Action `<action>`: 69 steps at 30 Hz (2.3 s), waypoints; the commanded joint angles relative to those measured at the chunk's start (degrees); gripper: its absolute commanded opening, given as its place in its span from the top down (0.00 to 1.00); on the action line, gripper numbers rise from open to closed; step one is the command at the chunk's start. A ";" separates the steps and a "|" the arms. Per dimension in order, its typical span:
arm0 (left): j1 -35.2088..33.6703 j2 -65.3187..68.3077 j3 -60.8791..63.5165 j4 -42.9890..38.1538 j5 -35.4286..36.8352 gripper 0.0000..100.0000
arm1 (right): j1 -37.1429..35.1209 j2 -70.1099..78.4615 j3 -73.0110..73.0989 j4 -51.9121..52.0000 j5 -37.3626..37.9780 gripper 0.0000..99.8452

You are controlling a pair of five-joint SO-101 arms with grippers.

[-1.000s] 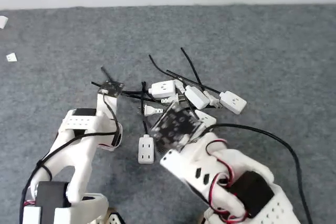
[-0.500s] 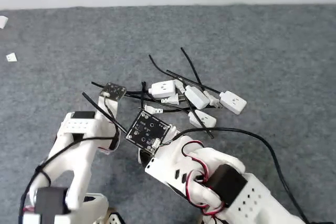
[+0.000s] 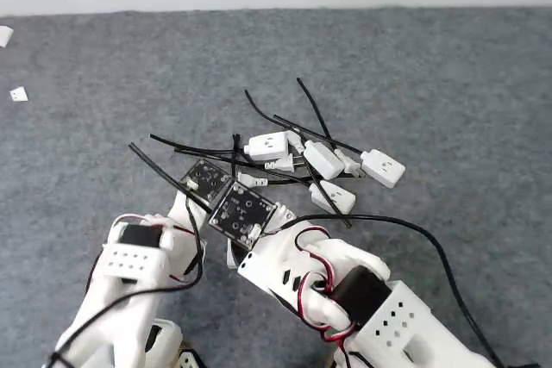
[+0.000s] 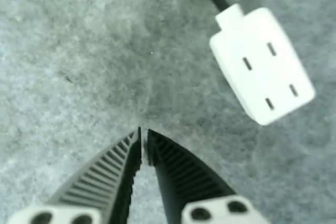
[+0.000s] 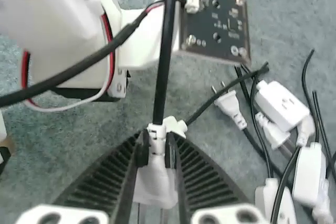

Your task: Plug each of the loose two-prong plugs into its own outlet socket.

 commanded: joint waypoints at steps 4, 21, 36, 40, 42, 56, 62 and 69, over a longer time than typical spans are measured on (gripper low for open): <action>1.58 -8.62 1.98 0.44 -0.70 0.99 | 0.57 8.04 -0.35 -5.85 0.35 0.99; -8.09 -34.02 13.41 -13.98 26.46 0.99 | 5.05 12.00 1.76 -19.12 -16.70 0.99; -7.82 -1.14 -0.31 -13.63 24.53 0.99 | 2.77 11.30 0.88 -15.69 -14.15 0.99; -5.10 15.74 -10.33 -5.54 8.09 0.99 | 0.57 11.30 0.53 -13.93 -12.04 0.99; -5.01 18.02 -13.32 -0.18 -1.49 0.99 | 0.04 11.30 0.62 -13.41 -11.43 0.99; -1.14 -2.37 -0.75 1.41 -10.02 0.99 | 0.66 11.30 0.62 -11.91 -10.11 0.99; 0.62 -12.04 3.65 2.29 -9.93 0.99 | 2.59 11.30 0.70 -10.59 -10.11 0.99; -3.25 -17.58 5.23 -0.35 -4.22 0.99 | 4.62 11.74 0.70 -10.15 -10.20 0.99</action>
